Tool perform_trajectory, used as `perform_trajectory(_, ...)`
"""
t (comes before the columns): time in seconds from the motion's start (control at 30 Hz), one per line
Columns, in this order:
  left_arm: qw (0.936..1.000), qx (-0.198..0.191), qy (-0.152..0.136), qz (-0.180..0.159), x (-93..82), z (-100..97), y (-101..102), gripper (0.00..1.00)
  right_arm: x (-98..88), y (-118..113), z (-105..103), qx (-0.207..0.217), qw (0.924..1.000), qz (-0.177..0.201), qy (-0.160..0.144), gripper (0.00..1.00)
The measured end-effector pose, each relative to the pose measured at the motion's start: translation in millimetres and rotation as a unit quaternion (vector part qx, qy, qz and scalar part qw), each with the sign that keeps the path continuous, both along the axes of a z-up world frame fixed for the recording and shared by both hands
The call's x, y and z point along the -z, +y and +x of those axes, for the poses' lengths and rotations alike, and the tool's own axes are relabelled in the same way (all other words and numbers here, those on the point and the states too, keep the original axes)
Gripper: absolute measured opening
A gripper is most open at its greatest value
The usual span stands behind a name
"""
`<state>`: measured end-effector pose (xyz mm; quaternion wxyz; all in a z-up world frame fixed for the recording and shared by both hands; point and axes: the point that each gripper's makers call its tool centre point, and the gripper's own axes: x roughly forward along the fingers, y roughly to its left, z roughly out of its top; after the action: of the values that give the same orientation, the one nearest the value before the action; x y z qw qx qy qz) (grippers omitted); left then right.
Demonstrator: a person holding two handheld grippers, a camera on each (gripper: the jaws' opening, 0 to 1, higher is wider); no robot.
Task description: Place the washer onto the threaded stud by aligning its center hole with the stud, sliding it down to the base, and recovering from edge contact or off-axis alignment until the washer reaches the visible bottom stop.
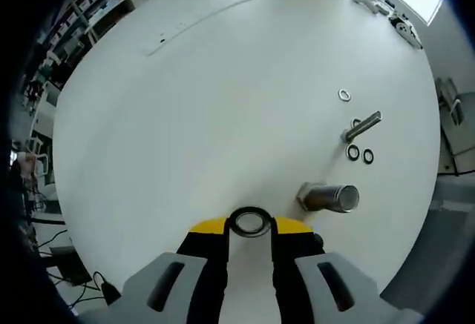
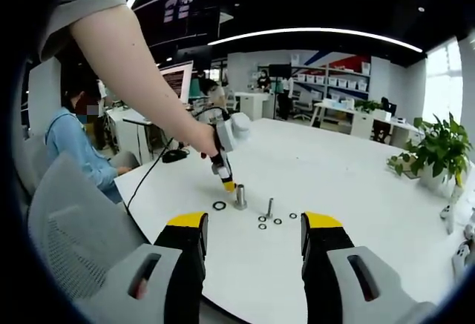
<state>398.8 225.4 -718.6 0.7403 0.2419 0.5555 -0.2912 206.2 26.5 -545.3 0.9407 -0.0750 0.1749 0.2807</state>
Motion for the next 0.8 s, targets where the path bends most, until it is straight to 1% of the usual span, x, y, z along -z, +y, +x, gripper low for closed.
perform_trajectory(0.2,1.0000,-0.003,-0.008,-0.003,-9.7,-1.3,5.4,0.19,-1.0,-0.4,0.1,0.001,1.0000,0.003,-0.001,0.53)
perform_trajectory(0.37,0.9998,0.000,-0.015,-0.016,-19.7,-4.3,-1.6,0.19,-1.5,-0.8,0.3,0.002,1.0000,0.002,-0.002,0.53)
perform_trajectory(0.6,0.9989,0.023,-0.027,-0.031,-39.0,-7.2,-12.4,0.19,-1.5,-0.1,0.4,-0.001,1.0000,0.001,-0.003,0.53)
perform_trajectory(0.7,0.9986,0.038,-0.025,-0.029,-43.5,-13.2,-13.2,0.19,-1.4,-0.3,0.7,0.000,1.0000,0.000,-0.003,0.53)
perform_trajectory(0.8,0.9983,0.040,-0.024,-0.034,-46.7,-15.3,-12.6,0.19,-1.3,0.0,0.4,-0.001,1.0000,-0.001,-0.003,0.53)
